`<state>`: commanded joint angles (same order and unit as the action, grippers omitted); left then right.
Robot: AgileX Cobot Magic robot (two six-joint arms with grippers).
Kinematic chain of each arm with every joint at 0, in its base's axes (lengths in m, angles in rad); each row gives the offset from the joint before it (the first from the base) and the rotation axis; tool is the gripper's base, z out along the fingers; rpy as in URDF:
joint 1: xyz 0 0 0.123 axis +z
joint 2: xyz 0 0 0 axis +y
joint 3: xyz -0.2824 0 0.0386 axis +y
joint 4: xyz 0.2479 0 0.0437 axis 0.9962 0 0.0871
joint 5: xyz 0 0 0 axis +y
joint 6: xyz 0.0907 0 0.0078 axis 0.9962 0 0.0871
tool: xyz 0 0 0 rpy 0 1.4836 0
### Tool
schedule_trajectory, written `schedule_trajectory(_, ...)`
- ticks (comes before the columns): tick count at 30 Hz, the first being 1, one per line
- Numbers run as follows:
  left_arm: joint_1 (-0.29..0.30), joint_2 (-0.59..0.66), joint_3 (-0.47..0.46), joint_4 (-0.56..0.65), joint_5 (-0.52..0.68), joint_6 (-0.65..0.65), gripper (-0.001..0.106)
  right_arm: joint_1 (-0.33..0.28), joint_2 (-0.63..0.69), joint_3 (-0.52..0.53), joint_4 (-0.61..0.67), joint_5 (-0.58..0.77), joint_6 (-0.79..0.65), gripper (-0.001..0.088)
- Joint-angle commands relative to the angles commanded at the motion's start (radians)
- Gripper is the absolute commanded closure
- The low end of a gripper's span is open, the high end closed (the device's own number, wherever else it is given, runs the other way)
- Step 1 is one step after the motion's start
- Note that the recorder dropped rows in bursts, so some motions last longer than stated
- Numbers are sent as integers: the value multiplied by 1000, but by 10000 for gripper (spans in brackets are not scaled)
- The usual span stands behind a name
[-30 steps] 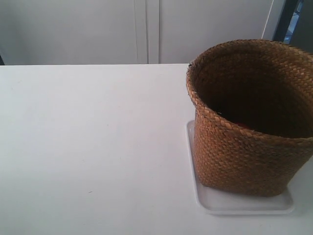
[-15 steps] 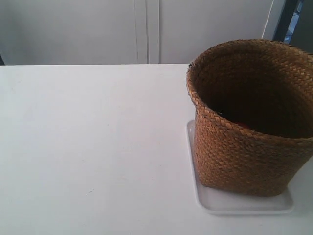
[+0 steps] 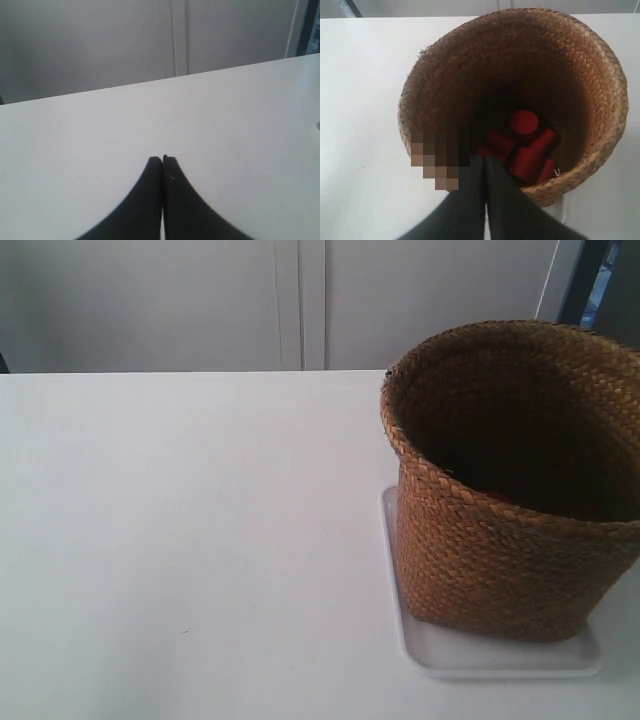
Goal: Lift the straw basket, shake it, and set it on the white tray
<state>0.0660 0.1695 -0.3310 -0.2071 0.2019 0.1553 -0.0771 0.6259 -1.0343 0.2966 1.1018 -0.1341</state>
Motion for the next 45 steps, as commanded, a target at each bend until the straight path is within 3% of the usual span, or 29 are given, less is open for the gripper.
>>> schedule_trajectory(5, 36, -49, 81, 16, -80, 2, 1053, 0, 0, 0, 0, 0, 0, 868)
schedule_trajectory(16, 38, -169, 211, 29, -82, 2, 1053, 0, 0, 0, 0, 0, 0, 868)
schedule_trajectory(28, 38, -169, 331, 7, -71, -26, 1053, 0, 0, 0, 0, 0, 0, 868)
schedule_trajectory(45, 38, -169, 331, 7, -36, -24, 1053, 0, 0, 0, 0, 0, 0, 868)
